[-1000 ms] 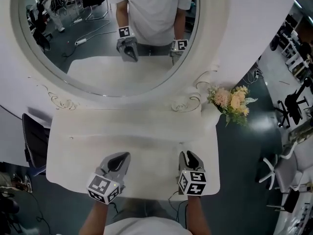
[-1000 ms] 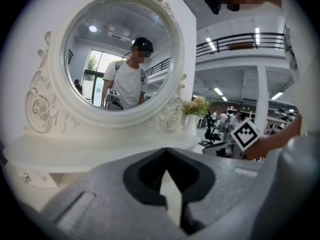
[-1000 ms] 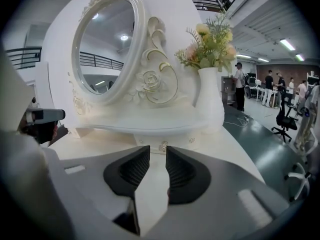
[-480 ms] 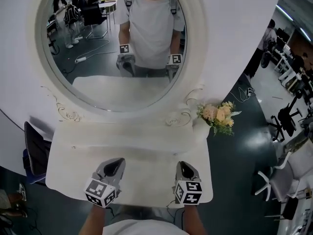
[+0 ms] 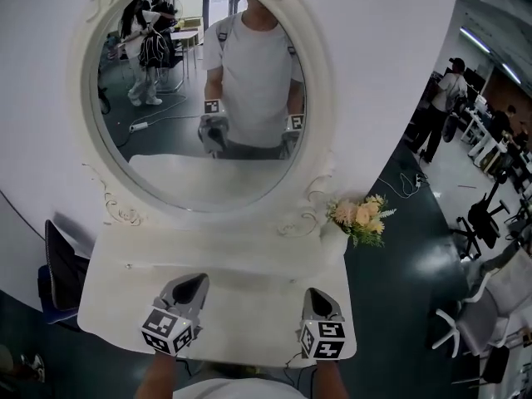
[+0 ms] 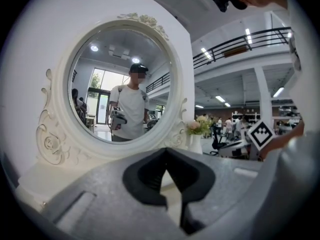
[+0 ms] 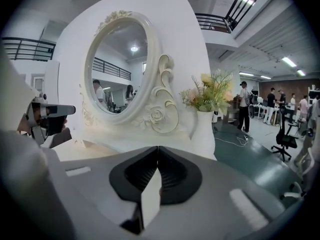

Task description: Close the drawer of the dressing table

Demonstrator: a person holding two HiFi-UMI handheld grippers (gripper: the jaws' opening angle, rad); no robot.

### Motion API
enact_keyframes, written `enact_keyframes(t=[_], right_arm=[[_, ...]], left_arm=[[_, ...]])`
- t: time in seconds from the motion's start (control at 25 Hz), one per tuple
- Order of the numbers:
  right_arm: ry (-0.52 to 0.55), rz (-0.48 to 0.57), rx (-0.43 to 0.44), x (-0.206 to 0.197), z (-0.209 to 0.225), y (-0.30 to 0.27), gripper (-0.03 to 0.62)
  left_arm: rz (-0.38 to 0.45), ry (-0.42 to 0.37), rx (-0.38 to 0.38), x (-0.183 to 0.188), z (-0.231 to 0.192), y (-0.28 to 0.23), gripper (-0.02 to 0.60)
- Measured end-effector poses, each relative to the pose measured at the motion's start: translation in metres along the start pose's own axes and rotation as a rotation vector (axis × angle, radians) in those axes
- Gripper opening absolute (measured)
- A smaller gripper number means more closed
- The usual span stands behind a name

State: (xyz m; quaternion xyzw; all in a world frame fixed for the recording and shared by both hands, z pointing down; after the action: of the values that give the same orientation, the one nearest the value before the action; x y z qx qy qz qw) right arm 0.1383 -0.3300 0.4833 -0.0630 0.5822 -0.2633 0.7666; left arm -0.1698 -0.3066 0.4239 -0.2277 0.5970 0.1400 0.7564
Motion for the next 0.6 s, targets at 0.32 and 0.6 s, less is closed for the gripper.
enact_keyframes(t=[0.32, 0.6], right_arm=[[0.027, 0.043, -0.001, 0.022, 0.004, 0.016, 0.003], [0.059, 0.085, 0.031, 0.04, -0.003, 0.023, 0.003]], left_arm=[[0.023, -0.018, 0.04, 0.009, -0.01, 0.009, 0.0], [0.037, -0.031, 0.057, 0.017, -0.013, 0.012, -0.001]])
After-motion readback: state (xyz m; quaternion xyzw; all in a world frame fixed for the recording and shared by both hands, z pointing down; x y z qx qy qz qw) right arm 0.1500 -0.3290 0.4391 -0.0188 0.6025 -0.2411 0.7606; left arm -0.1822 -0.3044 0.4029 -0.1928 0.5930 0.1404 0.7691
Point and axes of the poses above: the fingertips, and each gripper's own axes: y backward along the fingers, z to its right, x out of its top, the point moved 8 cm from there along y, backward along the fingers, and after that the axes turned 14 degrees about -y, right-handed, at the moved point
